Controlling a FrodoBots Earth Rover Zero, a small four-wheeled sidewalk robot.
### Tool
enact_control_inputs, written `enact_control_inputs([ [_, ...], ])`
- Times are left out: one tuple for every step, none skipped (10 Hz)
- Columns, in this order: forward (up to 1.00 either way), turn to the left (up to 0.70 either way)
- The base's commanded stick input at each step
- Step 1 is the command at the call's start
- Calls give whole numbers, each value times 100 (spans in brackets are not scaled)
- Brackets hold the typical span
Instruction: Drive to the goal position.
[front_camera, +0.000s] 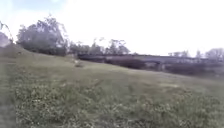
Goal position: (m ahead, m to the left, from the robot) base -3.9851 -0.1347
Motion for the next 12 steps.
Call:
enact_control_inputs([
  [23, -10],
  [23, -13],
  [23, -17],
  [24, -21],
  [24, -25],
  [25, -29],
  [25, -31],
  [25, -32],
  [25, -32],
  [25, -36],
  [27, -41],
  [28, -46],
])
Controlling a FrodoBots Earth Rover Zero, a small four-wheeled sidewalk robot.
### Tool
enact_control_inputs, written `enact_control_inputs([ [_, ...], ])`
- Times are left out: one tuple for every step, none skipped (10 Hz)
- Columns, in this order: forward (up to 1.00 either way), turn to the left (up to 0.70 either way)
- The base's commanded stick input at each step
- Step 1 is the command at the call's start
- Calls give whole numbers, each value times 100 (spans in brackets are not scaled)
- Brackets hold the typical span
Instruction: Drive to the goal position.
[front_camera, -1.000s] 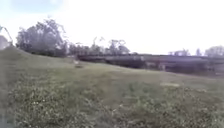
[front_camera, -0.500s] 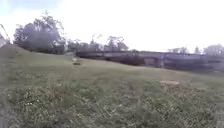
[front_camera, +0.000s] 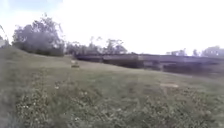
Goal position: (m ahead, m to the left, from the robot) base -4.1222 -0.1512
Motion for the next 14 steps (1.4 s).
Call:
enact_control_inputs([
  [28, -50],
  [29, -55],
  [31, -61],
  [32, -63],
  [32, -64],
  [32, -64],
  [32, -64],
  [32, -64],
  [32, -64],
  [32, -64],
  [32, -65],
  [33, -65],
  [36, -72],
  [40, -52],
])
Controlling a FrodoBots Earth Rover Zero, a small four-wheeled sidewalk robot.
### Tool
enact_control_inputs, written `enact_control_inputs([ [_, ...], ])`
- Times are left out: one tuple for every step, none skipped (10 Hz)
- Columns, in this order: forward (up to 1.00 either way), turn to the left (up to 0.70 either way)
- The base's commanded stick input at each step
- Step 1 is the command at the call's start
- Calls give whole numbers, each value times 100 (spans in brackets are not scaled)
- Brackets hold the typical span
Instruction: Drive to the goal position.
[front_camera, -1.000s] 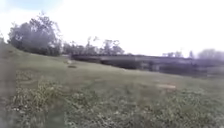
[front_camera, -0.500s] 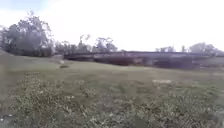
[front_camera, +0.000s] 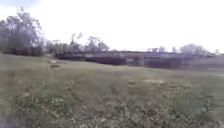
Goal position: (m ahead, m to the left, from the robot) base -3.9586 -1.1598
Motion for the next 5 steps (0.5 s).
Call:
enact_control_inputs([
  [40, -40],
  [40, -40],
  [40, -40],
  [40, -40],
  [40, -40],
])
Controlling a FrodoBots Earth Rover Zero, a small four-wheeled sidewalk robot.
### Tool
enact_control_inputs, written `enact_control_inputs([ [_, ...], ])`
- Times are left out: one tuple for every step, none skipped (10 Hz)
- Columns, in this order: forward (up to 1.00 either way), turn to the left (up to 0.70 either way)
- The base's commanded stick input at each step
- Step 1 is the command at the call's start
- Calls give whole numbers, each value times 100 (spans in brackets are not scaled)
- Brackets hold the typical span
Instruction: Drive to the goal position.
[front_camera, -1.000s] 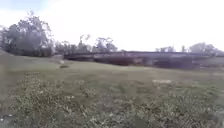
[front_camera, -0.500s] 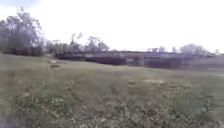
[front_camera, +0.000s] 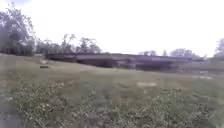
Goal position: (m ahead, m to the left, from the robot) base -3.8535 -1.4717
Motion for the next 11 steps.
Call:
enact_control_inputs([
  [40, -40],
  [40, -40],
  [40, -40],
  [41, -41],
  [42, -42],
  [43, -43],
  [44, -43],
  [45, -44],
  [46, -45],
  [46, -45],
  [46, -45],
])
